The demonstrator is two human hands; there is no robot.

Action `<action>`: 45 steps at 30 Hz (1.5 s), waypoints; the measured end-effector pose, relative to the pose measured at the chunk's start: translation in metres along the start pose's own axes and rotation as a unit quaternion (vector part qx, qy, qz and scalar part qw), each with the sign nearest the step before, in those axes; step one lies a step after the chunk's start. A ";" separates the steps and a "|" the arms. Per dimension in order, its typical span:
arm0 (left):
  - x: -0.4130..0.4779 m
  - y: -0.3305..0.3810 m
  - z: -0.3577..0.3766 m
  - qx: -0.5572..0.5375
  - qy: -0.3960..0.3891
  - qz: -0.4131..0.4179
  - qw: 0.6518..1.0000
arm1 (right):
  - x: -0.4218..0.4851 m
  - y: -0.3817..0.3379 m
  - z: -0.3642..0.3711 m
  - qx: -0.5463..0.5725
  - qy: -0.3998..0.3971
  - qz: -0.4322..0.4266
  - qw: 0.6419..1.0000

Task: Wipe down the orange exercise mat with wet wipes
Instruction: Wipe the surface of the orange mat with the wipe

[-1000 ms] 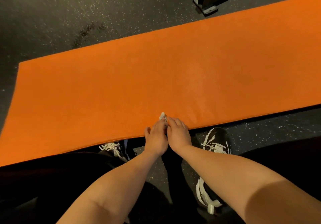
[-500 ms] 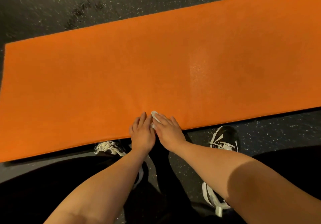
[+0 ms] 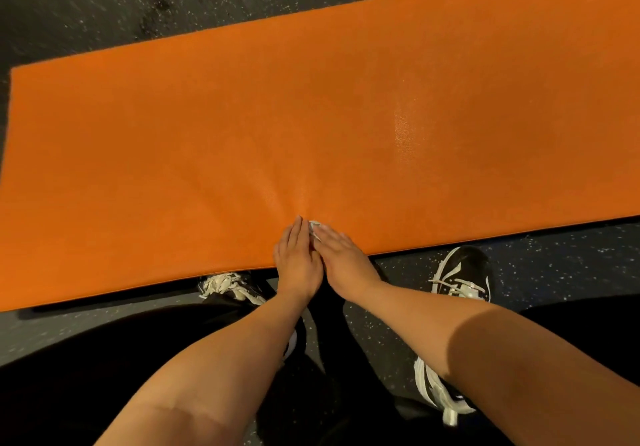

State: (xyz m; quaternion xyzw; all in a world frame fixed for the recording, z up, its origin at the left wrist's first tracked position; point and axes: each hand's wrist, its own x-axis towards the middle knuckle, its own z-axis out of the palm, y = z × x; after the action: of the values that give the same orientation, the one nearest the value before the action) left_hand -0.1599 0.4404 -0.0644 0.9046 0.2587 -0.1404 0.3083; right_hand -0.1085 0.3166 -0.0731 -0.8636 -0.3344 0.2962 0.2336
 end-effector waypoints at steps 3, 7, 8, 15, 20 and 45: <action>0.000 -0.003 -0.002 0.007 -0.015 0.009 1.000 | -0.006 0.016 -0.009 -0.033 0.009 -0.024 0.999; 0.000 0.004 -0.004 0.041 -0.031 0.007 0.999 | -0.009 0.045 -0.023 -0.029 0.091 0.125 0.988; 0.000 0.006 -0.004 0.048 -0.032 0.002 0.998 | -0.009 0.045 -0.024 -0.030 0.099 0.143 0.984; -0.001 0.017 -0.006 0.060 -0.050 -0.018 0.997 | 0.000 -0.003 -0.002 0.005 0.035 0.052 0.998; 0.003 0.022 -0.015 0.110 -0.076 -0.022 0.991 | 0.001 0.022 -0.018 -0.044 0.050 0.103 0.993; -0.007 0.051 -0.020 0.130 -0.143 -0.053 0.980 | -0.011 0.015 -0.023 -0.008 -0.018 0.028 0.999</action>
State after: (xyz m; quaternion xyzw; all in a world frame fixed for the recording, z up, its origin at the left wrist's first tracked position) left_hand -0.1351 0.4160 -0.0209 0.8928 0.2390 -0.3163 0.2141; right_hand -0.0929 0.2938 -0.0619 -0.8690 -0.3170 0.3153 0.2120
